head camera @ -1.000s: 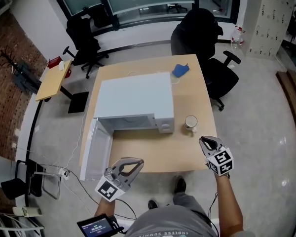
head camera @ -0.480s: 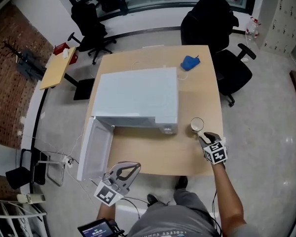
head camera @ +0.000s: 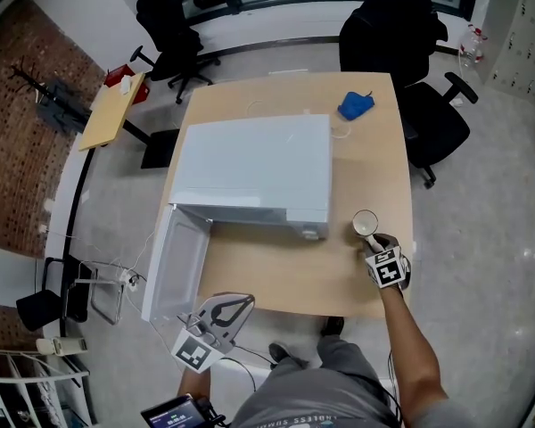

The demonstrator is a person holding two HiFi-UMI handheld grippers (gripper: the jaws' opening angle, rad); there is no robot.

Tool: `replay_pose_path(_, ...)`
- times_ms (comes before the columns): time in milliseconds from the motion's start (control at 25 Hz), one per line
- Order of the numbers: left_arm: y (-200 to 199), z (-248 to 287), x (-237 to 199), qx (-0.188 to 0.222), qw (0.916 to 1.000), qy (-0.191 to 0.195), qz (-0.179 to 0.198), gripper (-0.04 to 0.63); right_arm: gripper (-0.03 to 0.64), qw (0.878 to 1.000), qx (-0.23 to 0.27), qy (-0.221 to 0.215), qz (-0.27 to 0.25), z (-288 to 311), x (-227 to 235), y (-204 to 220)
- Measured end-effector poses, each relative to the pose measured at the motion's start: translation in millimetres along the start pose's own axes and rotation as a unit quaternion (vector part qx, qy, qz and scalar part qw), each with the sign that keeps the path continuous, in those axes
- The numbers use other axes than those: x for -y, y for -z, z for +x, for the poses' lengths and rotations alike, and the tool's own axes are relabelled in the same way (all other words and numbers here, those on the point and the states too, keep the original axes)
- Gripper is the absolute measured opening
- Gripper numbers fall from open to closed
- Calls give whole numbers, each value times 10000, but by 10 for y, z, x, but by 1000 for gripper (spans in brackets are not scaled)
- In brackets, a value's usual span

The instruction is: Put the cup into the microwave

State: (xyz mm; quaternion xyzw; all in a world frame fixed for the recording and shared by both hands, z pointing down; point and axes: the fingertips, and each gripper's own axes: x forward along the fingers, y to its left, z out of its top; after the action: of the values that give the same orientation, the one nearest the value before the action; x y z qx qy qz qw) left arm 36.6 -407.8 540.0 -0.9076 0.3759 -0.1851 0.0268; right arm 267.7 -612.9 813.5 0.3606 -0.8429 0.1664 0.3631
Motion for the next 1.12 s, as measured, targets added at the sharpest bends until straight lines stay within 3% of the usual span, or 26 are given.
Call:
replay_pose_path(80,10,-2,6,8,10000,-1,5,23,80,9999,10,41,105,6,16,-5)
replay_pose_path(400,-30,-64,29,188,9996,-38,-223,23,75,9970,342,-44,693,-307,-35,-94)
replay_pose_path(640,-68,-196,75,347,9993,108,35,23,74,9953,719,-63,647,-803,-261,-307)
replay_pose_path(920,-93,-647,193,741,9969,260,44,23,75,9916,1235,-26,390,-1628,-917,-715)
replay_pose_path(1120,-165,-1127,188,1178,9915,388,394,23,74,9853,1691,-58,235,-2243,-1610,-1134)
